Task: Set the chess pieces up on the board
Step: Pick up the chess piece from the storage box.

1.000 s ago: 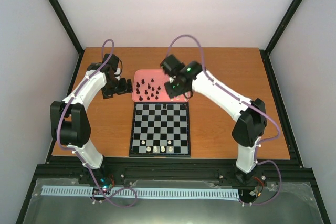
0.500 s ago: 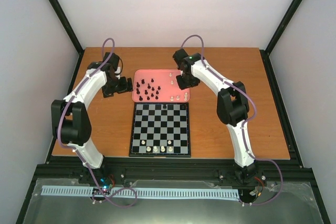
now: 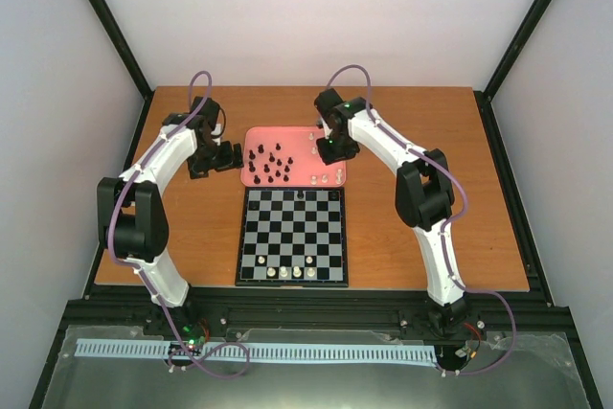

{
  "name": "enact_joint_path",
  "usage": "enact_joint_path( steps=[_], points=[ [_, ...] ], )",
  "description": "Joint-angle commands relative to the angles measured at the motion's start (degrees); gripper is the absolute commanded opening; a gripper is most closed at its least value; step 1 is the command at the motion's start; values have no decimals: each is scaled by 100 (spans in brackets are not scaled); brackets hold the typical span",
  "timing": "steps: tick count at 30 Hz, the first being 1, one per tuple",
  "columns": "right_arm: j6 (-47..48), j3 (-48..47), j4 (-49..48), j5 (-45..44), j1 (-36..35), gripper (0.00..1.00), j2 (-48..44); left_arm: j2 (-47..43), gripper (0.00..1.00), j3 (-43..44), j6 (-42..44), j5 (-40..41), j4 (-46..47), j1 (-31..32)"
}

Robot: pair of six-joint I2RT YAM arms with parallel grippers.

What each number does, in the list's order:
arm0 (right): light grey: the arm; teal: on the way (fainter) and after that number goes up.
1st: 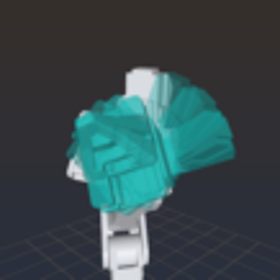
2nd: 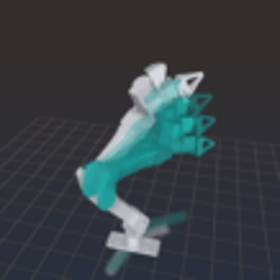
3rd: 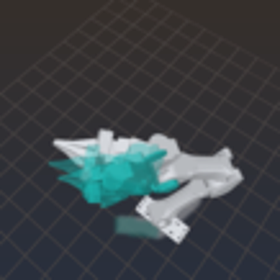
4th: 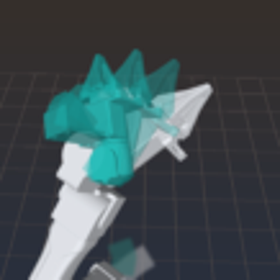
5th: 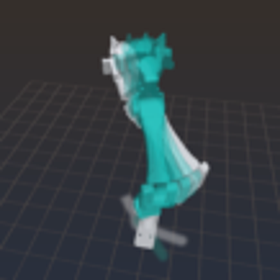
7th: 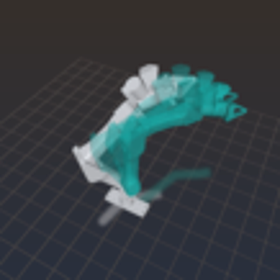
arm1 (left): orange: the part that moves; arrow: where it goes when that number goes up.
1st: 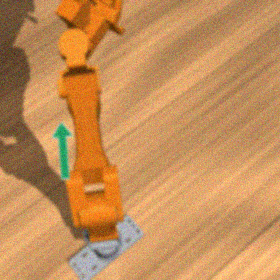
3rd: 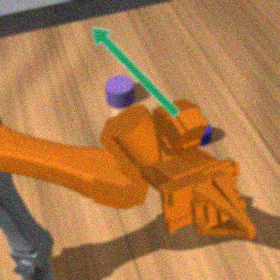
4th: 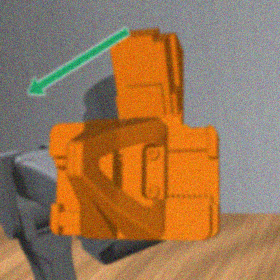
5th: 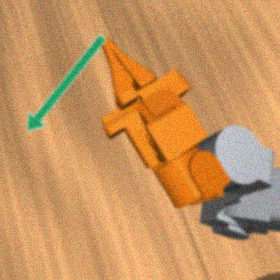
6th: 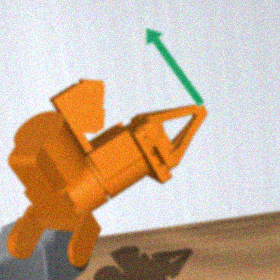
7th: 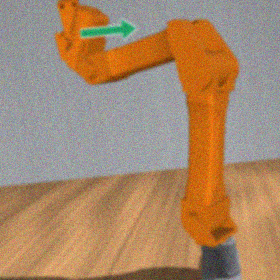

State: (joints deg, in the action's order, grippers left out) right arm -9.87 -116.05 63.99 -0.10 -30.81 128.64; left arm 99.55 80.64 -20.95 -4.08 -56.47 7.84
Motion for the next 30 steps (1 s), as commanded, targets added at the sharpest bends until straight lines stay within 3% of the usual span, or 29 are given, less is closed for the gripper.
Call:
enact_joint_path(
  steps=[1,30],
  points=[
    [29,34,-235,506,-90,39,-111,11,100,226,49,48,110,17],
    [-111,-237,232,256,-316,37,688,317,100,250,48,-14,129,16]
  ],
)
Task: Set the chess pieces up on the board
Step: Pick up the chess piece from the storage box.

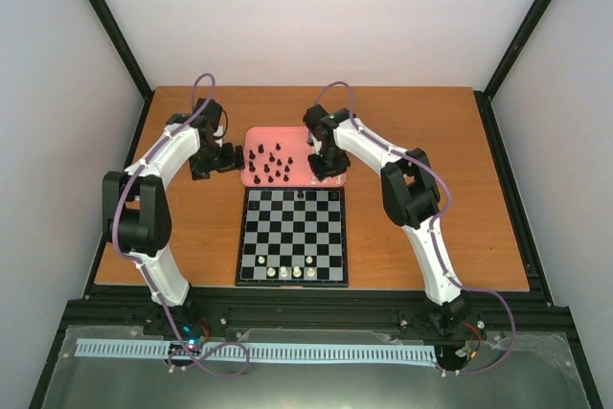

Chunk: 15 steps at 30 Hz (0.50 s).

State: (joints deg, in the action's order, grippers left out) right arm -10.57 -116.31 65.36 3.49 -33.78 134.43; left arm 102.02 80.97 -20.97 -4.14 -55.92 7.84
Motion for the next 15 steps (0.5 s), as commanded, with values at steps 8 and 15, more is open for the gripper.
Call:
enact_joint_path(
  steps=[8,15],
  points=[
    [-16,-463,179,-121,-23,36,345,163,100,336,66,-31,28,17],
    [10,-610,226,-202,-23,27,445,226,100,352,47,-90,37,16]
  ],
)
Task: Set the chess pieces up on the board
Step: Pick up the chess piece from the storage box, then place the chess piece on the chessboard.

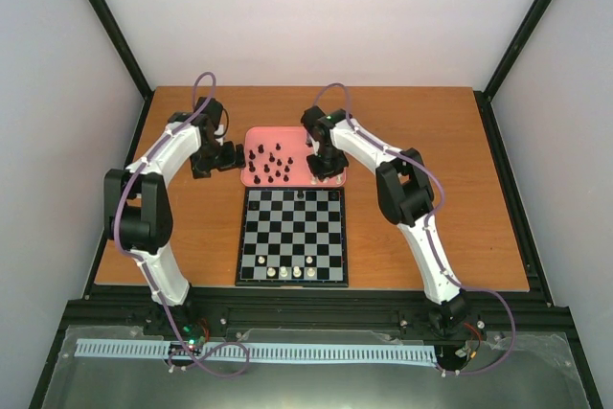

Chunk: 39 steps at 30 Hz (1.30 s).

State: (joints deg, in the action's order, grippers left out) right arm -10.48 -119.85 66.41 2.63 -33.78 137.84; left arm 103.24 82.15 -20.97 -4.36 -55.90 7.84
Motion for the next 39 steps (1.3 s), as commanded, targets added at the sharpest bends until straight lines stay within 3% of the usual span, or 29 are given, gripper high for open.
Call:
enact_joint_path(
  steps=[1,10,24,29,39],
  points=[
    [2,-289,131,-119,-21,26,109,121,100,236,48,-75,35,16],
    [22,-453,215,-96,-23,11,155,161,100,261,41,-93,35,16],
    [-10,-844,505,-235,-89,8,-511,52,100,266,30,-11,-22,16],
    [-117,258,430,-426,-521,8,-1410,-12,100,228,14,-11,-30,16],
    [-1289,4065,-770,-519,-1763,8,-4098,-211,100,63,-36,53,86,27]
  ],
)
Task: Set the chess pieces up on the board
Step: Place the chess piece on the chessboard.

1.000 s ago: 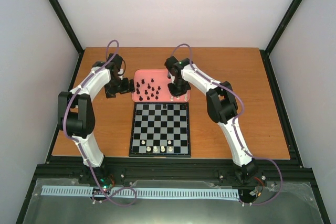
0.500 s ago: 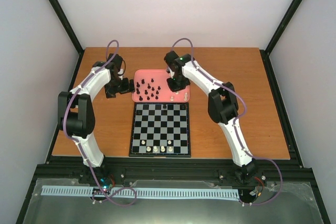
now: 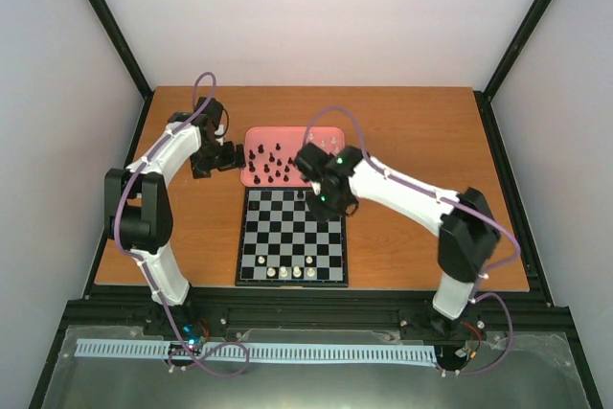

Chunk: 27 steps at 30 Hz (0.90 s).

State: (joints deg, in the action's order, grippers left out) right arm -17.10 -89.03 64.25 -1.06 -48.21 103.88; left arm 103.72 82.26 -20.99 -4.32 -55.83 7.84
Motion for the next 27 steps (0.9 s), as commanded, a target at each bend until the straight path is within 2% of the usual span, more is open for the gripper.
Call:
enact_joint_path(
  steps=[1,4,10,27],
  points=[
    [-736,1275,-712,-142,-447,9,-863,-274,100,26,-40,59,93,32],
    [-991,1962,-1098,-156,-823,8,-1191,-344,100,-101,-66,97,153,72],
    [-1120,2469,-1594,-147,-1540,9,-1239,-468,100,-269,-74,161,185,228],
    [-1517,2863,-1887,-13,-2082,9,-1033,-602,100,-383,-74,238,202,429]
  ],
)
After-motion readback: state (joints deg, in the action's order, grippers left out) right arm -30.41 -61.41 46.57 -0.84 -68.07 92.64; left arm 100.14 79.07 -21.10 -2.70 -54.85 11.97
